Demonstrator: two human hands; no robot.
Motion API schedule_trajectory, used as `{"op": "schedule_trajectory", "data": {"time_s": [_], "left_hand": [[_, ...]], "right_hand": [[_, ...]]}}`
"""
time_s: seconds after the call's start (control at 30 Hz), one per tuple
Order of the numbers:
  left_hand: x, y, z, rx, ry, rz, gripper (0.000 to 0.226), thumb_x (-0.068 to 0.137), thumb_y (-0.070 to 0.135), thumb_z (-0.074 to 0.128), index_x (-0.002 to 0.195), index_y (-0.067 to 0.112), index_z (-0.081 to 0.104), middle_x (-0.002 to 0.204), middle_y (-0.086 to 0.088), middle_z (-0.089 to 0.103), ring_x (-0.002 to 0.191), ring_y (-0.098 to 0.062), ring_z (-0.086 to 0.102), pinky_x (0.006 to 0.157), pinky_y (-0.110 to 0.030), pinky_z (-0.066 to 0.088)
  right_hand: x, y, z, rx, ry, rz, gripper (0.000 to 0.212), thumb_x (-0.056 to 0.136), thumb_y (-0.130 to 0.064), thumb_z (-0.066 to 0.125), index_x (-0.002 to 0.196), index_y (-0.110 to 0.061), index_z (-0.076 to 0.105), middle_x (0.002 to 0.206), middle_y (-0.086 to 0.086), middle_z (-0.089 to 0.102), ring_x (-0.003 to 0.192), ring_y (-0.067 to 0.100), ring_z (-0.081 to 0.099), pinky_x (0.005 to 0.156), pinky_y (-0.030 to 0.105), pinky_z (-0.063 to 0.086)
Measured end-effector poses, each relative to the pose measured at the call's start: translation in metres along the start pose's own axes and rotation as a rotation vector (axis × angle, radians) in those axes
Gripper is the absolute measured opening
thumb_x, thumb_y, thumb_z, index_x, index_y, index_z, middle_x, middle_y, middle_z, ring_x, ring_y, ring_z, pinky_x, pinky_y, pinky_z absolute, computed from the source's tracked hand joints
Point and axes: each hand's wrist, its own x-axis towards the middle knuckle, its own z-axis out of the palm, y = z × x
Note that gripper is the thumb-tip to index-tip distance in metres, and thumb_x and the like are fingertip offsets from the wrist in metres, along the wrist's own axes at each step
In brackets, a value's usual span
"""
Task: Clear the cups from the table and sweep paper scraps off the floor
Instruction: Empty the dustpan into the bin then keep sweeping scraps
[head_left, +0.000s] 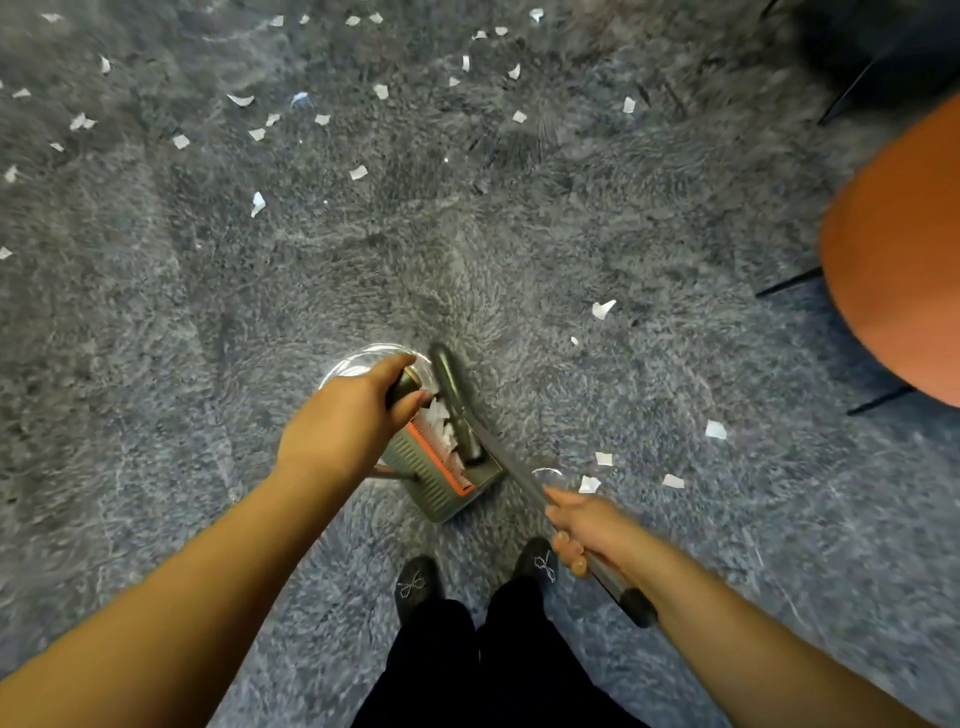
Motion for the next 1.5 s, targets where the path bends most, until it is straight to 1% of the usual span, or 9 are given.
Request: {"op": "schedule_trajectory", "data": {"time_s": [0.13, 0.3, 0.4, 0.63, 0.8, 1.03, 1.23, 1.4, 1.5], "left_hand": [[0.002, -0.005, -0.002, -0.031, -0.013, 0.014, 0.045, 0.092, 0.056, 0.054, 0.134, 0.041, 0.05, 0.11, 0.0, 0.069, 0.1, -0.027, 0.063, 0.067, -0.031, 0.04], [-0.004, -0.015, -0.006, -0.189, -0.066, 0.034, 0.038, 0.09, 0.047, 0.063, 0.127, 0.036, 0.059, 0.087, 0.005, 0.065, 0.092, -0.022, 0.064, 0.072, -0.029, 0.042], [-0.001, -0.014, -0.009, -0.139, -0.119, 0.107, 0.038, 0.09, 0.045, 0.064, 0.127, 0.035, 0.06, 0.081, 0.008, 0.059, 0.087, -0.021, 0.063, 0.071, -0.028, 0.04], [0.003, 0.04, 0.005, 0.024, -0.334, 0.363, 0.045, 0.093, 0.048, 0.057, 0.135, 0.034, 0.053, 0.104, 0.0, 0.07, 0.093, -0.023, 0.064, 0.077, -0.032, 0.048], [-0.001, 0.09, 0.025, 0.043, -0.363, 0.416, 0.045, 0.095, 0.049, 0.054, 0.138, 0.038, 0.049, 0.097, 0.002, 0.068, 0.08, -0.016, 0.064, 0.058, -0.023, 0.045], [-0.006, 0.178, 0.068, 0.086, -0.343, 0.468, 0.046, 0.095, 0.051, 0.053, 0.138, 0.039, 0.046, 0.103, 0.001, 0.069, 0.091, -0.024, 0.065, 0.066, -0.029, 0.043], [-0.009, 0.259, 0.105, 0.086, -0.351, 0.495, 0.047, 0.094, 0.051, 0.053, 0.139, 0.038, 0.047, 0.104, -0.002, 0.07, 0.095, -0.028, 0.065, 0.076, -0.034, 0.052], [-0.011, 0.323, 0.137, 0.084, -0.339, 0.505, 0.05, 0.093, 0.052, 0.054, 0.14, 0.037, 0.047, 0.106, -0.003, 0.071, 0.096, -0.028, 0.066, 0.074, -0.033, 0.052], [-0.009, 0.354, 0.152, 0.088, -0.337, 0.493, 0.047, 0.094, 0.051, 0.054, 0.139, 0.039, 0.048, 0.094, 0.002, 0.068, 0.078, -0.023, 0.063, 0.058, -0.027, 0.048]], "right_hand": [[-0.018, 0.013, 0.005, 0.059, 0.029, -0.026, 0.047, 0.104, -0.012, 0.037, 0.149, -0.022, 0.026, 0.058, 0.005, 0.033, 0.025, 0.007, 0.029, 0.031, 0.01, 0.027], [-0.043, 0.033, -0.003, 0.183, 0.055, -0.059, 0.04, 0.104, -0.012, 0.036, 0.142, -0.025, 0.036, 0.058, 0.005, 0.035, 0.027, 0.006, 0.03, 0.031, 0.011, 0.026], [-0.057, 0.051, -0.009, 0.284, 0.109, -0.07, 0.039, 0.103, -0.011, 0.038, 0.139, -0.026, 0.04, 0.053, 0.004, 0.04, 0.027, 0.007, 0.031, 0.032, 0.011, 0.026], [-0.087, 0.085, -0.02, 0.521, 0.231, -0.142, 0.042, 0.103, -0.009, 0.037, 0.144, -0.019, 0.037, 0.062, 0.006, 0.036, 0.026, 0.006, 0.029, 0.03, 0.011, 0.026], [-0.096, 0.099, -0.045, 0.664, 0.292, -0.185, 0.037, 0.104, -0.005, 0.033, 0.139, -0.01, 0.045, 0.062, 0.003, 0.032, 0.024, 0.005, 0.028, 0.03, 0.008, 0.022], [-0.103, 0.123, -0.129, 0.714, 0.301, -0.154, 0.03, 0.104, -0.009, 0.035, 0.13, -0.014, 0.049, 0.062, 0.006, 0.033, 0.025, 0.006, 0.03, 0.031, 0.008, 0.025], [-0.117, 0.145, -0.216, 0.656, 0.358, -0.17, 0.037, 0.103, -0.004, 0.037, 0.139, -0.001, 0.042, 0.063, 0.005, 0.037, 0.03, 0.008, 0.033, 0.031, 0.012, 0.025], [-0.125, 0.163, -0.282, 0.648, 0.374, -0.167, 0.039, 0.102, -0.003, 0.039, 0.141, -0.008, 0.042, 0.065, 0.006, 0.039, 0.027, 0.005, 0.036, 0.029, 0.012, 0.028], [-0.122, 0.173, -0.318, 0.61, 0.38, -0.159, 0.04, 0.102, -0.005, 0.04, 0.142, -0.009, 0.042, 0.064, 0.006, 0.04, 0.027, 0.006, 0.036, 0.03, 0.014, 0.031]]}}
